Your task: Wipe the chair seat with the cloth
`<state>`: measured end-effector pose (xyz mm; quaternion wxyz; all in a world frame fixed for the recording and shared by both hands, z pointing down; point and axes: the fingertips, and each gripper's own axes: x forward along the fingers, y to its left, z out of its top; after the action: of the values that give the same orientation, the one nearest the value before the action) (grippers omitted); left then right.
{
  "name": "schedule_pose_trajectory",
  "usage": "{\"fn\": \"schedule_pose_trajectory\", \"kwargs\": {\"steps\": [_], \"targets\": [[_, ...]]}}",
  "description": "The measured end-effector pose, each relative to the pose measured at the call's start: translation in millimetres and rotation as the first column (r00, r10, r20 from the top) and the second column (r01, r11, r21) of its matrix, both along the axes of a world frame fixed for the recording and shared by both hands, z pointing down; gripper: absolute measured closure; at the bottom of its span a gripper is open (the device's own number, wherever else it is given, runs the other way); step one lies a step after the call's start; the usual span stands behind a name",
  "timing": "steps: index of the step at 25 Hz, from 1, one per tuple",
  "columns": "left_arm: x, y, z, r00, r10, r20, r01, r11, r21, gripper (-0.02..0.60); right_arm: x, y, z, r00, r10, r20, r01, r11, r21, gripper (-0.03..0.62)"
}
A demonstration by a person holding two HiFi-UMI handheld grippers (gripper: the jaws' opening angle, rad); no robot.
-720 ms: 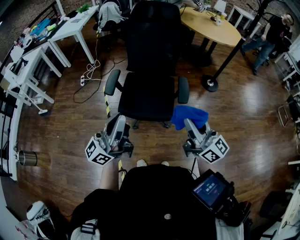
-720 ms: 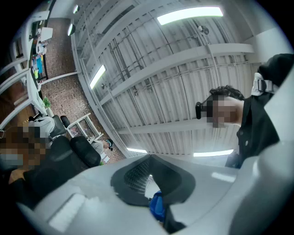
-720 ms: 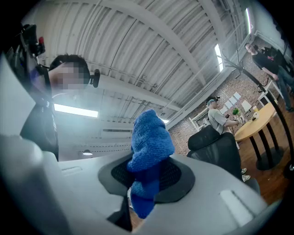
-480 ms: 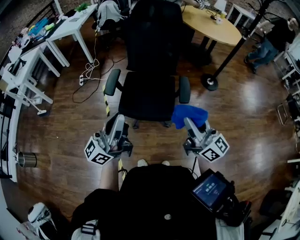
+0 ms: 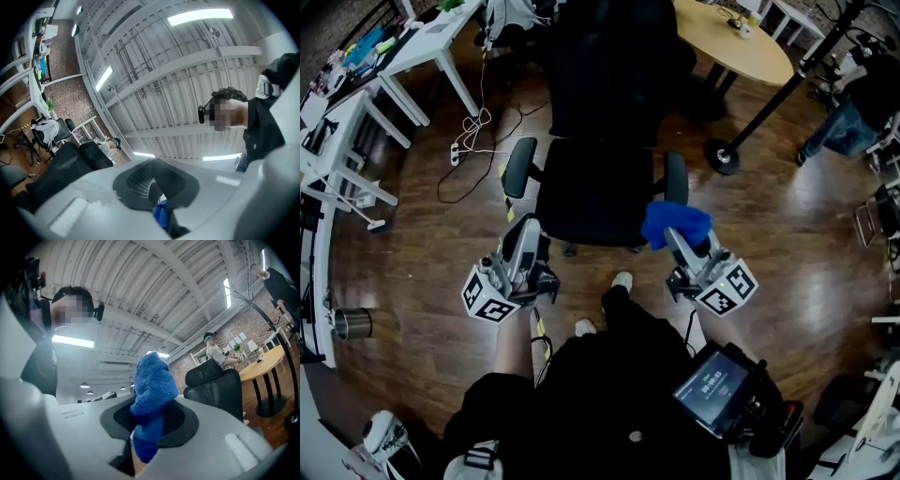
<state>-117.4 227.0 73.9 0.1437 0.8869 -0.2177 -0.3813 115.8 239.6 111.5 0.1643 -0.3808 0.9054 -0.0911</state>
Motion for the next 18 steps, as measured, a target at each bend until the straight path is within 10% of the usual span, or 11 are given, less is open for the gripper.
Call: {"fn": "schedule_pose_trajectory", "kwargs": {"steps": [10, 18], "targets": [[76, -125, -17, 0.998, -0.037, 0.054, 0.036, 0.999, 0.022, 0.588, 50, -140, -4, 0.998, -0.066, 0.016, 0.066, 0.998, 0.001, 0.500], [57, -195, 12, 0.996, -0.075, 0.047, 0.076, 0.997, -0.019, 0.588, 20, -234, 57, 0.990, -0.110, -0.093, 0.098, 0.987, -0.126, 0.500]]}}
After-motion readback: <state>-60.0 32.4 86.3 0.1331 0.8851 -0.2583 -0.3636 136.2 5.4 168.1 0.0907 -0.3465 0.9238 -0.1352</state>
